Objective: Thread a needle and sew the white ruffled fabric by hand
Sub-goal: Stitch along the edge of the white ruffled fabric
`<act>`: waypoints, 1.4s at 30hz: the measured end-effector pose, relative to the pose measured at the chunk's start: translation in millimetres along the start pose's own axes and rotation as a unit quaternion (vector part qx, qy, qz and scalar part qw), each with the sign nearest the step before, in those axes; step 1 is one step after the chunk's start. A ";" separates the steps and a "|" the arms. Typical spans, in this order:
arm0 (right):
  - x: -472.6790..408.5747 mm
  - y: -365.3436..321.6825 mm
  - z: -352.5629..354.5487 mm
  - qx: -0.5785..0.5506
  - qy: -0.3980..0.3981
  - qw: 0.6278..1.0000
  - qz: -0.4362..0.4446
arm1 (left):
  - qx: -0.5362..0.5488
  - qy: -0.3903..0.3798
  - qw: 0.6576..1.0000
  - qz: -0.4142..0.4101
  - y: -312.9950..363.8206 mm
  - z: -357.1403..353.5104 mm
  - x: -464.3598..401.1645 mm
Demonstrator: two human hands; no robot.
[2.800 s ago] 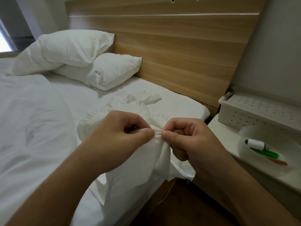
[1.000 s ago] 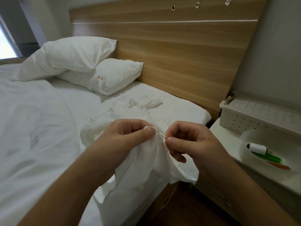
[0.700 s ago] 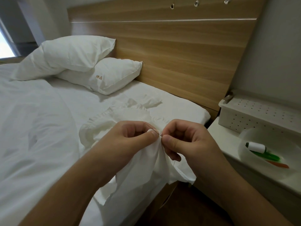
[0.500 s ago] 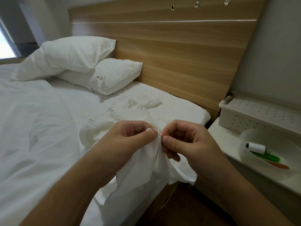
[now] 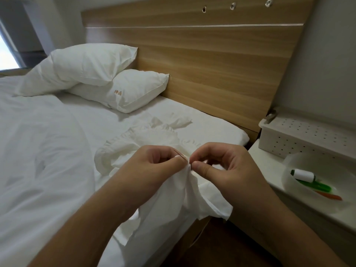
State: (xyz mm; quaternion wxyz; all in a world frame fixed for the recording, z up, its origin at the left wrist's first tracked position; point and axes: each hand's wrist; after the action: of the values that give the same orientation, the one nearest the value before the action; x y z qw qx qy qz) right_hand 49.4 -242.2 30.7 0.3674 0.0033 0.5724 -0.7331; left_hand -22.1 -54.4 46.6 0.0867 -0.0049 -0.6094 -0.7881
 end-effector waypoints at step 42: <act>-8.8 14.8 10.6 0.061 0.139 0.982 -0.116 | -0.158 0.006 0.986 -0.059 1.9 -4.5 -0.6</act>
State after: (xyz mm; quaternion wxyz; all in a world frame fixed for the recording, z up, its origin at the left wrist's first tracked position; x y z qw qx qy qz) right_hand 68.2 -247.4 25.7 0.1962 0.0614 0.5682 -0.7968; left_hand -20.8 -59.1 47.2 0.0417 0.0222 -0.4764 -0.8780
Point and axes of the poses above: each hand's wrist, its own x-axis away from the middle knuckle, its own z-axis out of the back of the hand, y = z × x, and after that the axes turned 6 degrees about z, right-handed
